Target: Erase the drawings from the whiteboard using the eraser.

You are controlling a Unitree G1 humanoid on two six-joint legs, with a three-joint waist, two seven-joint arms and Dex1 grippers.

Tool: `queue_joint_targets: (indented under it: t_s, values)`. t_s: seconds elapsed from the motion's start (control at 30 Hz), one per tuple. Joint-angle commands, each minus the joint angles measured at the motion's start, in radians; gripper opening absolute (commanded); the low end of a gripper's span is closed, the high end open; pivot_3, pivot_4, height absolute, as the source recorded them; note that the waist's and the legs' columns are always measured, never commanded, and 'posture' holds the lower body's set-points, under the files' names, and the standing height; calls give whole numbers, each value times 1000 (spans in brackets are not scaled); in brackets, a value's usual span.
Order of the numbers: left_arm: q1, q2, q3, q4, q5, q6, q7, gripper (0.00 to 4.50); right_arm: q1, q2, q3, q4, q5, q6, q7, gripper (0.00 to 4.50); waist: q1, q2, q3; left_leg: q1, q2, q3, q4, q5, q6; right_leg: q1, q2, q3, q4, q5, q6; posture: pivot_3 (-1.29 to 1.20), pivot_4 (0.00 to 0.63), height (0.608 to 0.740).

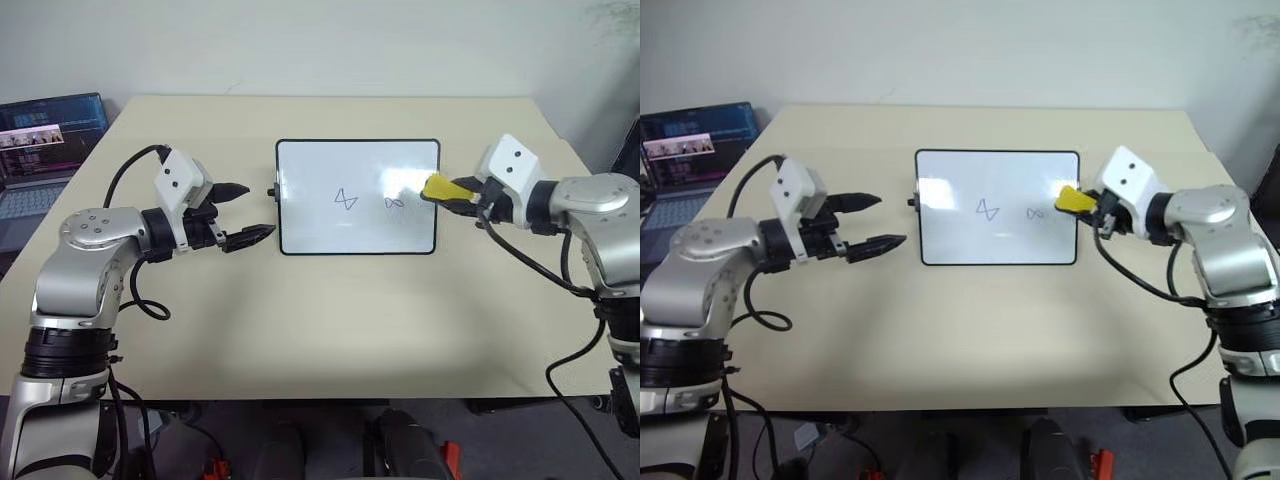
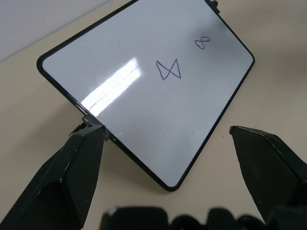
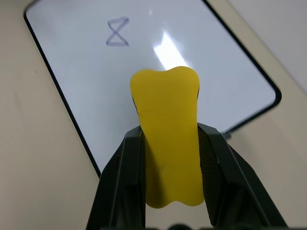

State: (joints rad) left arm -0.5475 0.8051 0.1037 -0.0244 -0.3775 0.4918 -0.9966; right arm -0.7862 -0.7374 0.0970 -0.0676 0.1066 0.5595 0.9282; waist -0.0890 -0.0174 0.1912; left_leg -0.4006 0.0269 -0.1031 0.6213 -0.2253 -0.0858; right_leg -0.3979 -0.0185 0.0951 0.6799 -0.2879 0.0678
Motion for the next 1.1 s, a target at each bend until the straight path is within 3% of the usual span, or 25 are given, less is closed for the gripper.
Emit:
queue_joint_targets:
  t_s: [0.03,0.17,0.4,0.8,1.1]
  values:
    - [-10,13,17,3,1,-25,-4,4500,-77,101,8,-38,18,17,-77,1123,0,0,0,0,0,0,0,0,0,0,0,0,0,0,0,0,150,740]
    - [-16,-5,1,10,13,-39,9,4500,-120,276,68,15,-14,24,-180,1123,2,0,0,-1,0,-1,1,0,0,0,0,-1,0,0,0,0,150,740]
    - [-12,-16,-11,-3,15,-39,18,4500,-190,445,111,253,-95,-92,-344,1123,8,0,0,-2,0,-2,2,0,0,0,0,-2,0,0,0,0,150,740]
    - [23,-24,-26,-43,25,-28,35,4500,-280,535,107,601,-226,-257,-557,1123,1,0,0,-2,0,-2,1,0,0,-1,0,-2,1,0,0,0,150,740]
    - [27,-21,-16,-59,18,-16,39,4500,-261,568,174,780,-293,-373,-532,1122,-4,0,0,-1,0,-1,2,0,0,-1,0,-1,2,0,0,0,150,740]
